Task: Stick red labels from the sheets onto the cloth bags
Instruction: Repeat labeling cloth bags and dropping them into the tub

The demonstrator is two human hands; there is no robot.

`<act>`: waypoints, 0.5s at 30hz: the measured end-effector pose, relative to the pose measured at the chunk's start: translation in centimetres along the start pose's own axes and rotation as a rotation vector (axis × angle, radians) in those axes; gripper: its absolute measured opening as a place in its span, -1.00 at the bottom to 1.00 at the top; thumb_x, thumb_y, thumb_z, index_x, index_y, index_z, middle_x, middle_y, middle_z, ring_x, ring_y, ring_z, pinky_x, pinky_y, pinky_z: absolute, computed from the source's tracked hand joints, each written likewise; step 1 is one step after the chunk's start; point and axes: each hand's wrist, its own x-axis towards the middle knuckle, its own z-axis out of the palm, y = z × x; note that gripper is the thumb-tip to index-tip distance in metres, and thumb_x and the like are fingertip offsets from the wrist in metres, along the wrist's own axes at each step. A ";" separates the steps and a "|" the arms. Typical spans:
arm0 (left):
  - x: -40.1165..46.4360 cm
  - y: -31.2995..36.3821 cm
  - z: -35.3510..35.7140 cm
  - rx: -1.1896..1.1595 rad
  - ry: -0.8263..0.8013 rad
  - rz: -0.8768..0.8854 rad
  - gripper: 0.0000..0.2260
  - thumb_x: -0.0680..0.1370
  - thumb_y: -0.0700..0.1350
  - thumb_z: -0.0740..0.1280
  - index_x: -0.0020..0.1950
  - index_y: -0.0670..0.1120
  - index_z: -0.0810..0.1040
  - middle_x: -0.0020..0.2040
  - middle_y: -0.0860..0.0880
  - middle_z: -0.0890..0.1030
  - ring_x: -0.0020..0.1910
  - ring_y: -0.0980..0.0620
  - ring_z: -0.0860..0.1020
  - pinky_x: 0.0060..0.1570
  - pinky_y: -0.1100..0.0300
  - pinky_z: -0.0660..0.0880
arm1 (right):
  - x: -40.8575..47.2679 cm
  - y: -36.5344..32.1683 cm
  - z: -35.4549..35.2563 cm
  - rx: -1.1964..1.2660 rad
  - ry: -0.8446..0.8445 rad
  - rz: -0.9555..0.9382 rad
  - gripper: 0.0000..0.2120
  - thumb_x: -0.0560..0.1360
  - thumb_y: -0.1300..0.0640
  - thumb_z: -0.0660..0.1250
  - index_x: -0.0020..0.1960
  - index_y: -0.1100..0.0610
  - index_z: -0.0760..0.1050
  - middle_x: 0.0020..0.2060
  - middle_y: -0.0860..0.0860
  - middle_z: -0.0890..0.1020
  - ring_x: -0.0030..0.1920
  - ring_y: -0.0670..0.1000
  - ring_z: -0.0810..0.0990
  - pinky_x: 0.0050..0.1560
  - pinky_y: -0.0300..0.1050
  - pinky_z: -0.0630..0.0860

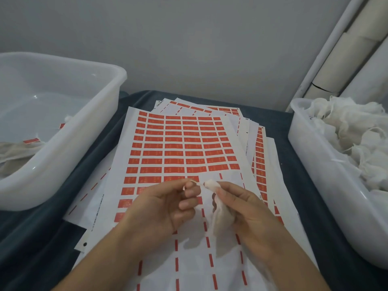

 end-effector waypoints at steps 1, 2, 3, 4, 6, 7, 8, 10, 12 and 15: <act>-0.1 0.2 -0.2 -0.055 -0.008 0.025 -0.92 0.30 -0.24 0.45 -0.34 -0.18 0.58 -0.37 -0.09 0.45 -0.50 0.09 0.38 -0.55 0.31 0.38 | 0.0 0.1 0.0 -0.020 0.000 0.002 -0.71 0.26 -0.02 0.37 -0.03 -0.12 0.65 -0.06 -0.12 0.68 0.01 -0.04 0.61 0.07 -0.20 0.55; -0.2 0.4 -0.3 -0.090 -0.012 0.061 -0.86 0.24 -0.24 0.52 -0.34 -0.19 0.58 -0.38 -0.09 0.45 -0.50 0.09 0.39 -0.55 0.31 0.39 | 0.1 0.1 0.0 -0.051 -0.002 -0.001 -0.70 0.26 -0.04 0.36 -0.02 -0.15 0.63 -0.04 -0.15 0.67 0.05 -0.03 0.60 0.14 -0.17 0.53; -0.2 0.6 -0.4 -0.113 -0.013 0.095 -0.78 0.16 -0.24 0.58 -0.34 -0.19 0.58 -0.38 -0.08 0.45 -0.50 0.09 0.39 -0.55 0.31 0.40 | 0.1 0.1 0.1 -0.078 -0.008 -0.007 -0.70 0.25 -0.06 0.36 -0.01 -0.20 0.62 -0.01 -0.18 0.66 0.09 -0.03 0.58 0.19 -0.14 0.50; -0.3 0.9 -0.5 -0.126 -0.014 0.126 -0.73 0.09 -0.24 0.62 -0.34 -0.18 0.58 -0.39 -0.08 0.46 -0.50 0.09 0.39 -0.55 0.31 0.40 | 0.2 0.1 0.2 -0.092 -0.019 -0.014 -0.69 0.25 -0.08 0.36 -0.01 -0.23 0.61 0.02 -0.21 0.65 0.11 -0.05 0.58 0.19 -0.16 0.50; -0.4 1.0 -0.3 -0.151 -0.011 0.174 -0.70 0.06 -0.23 0.63 -0.34 -0.17 0.58 -0.39 -0.06 0.46 -0.49 0.10 0.39 -0.52 0.32 0.42 | 0.3 0.0 0.5 -0.118 -0.045 -0.038 -0.72 0.24 -0.10 0.35 -0.06 -0.28 0.61 0.00 -0.30 0.63 0.07 -0.18 0.59 0.04 -0.34 0.54; -0.3 1.0 -0.1 -0.153 -0.004 0.195 -0.73 0.10 -0.21 0.62 -0.33 -0.15 0.59 -0.38 -0.06 0.47 -0.48 0.09 0.41 -0.49 0.31 0.44 | 0.4 0.0 0.6 -0.144 -0.049 -0.053 -0.74 0.24 -0.10 0.34 -0.09 -0.31 0.61 -0.04 -0.35 0.62 0.02 -0.26 0.58 -0.09 -0.43 0.53; -0.3 0.9 -0.1 -0.099 0.019 0.223 -0.79 0.20 -0.16 0.58 -0.31 -0.14 0.58 -0.37 -0.06 0.50 -0.45 0.07 0.45 -0.42 0.30 0.48 | 0.3 0.0 0.6 -0.175 -0.043 -0.060 -0.75 0.25 -0.11 0.33 -0.09 -0.34 0.60 -0.07 -0.39 0.61 0.00 -0.28 0.57 -0.16 -0.46 0.51; -0.1 0.6 -0.2 0.107 0.090 0.288 -0.88 0.43 -0.04 0.36 -0.20 -0.07 0.54 -0.23 -0.03 0.63 -0.23 0.02 0.62 -0.11 0.16 0.58 | 0.0 -0.1 0.1 -0.236 -0.006 -0.063 -0.73 0.27 -0.14 0.33 -0.03 -0.35 0.57 -0.07 -0.38 0.60 0.04 -0.15 0.57 -0.05 -0.33 0.54; -0.1 0.8 -0.5 0.220 0.092 0.345 -0.82 0.51 0.04 0.19 -0.10 -0.04 0.49 0.00 -0.01 0.66 0.06 -0.03 0.62 0.17 -0.03 0.48 | -0.2 -0.5 -0.8 -0.307 0.103 -0.136 -0.73 0.30 -0.18 0.31 0.00 -0.30 0.57 -0.04 -0.36 0.60 0.06 -0.12 0.58 0.01 -0.25 0.54; -0.9 1.3 -0.4 0.362 0.091 0.559 -0.75 0.33 0.18 0.45 -0.24 0.02 0.56 -0.28 0.01 0.63 -0.22 0.05 0.63 -0.01 0.14 0.57 | -0.2 -1.3 -2.7 -0.531 0.420 -0.271 -0.70 0.31 -0.23 0.28 0.01 -0.20 0.51 0.01 -0.38 0.57 -0.06 -0.21 0.59 -0.07 -0.33 0.51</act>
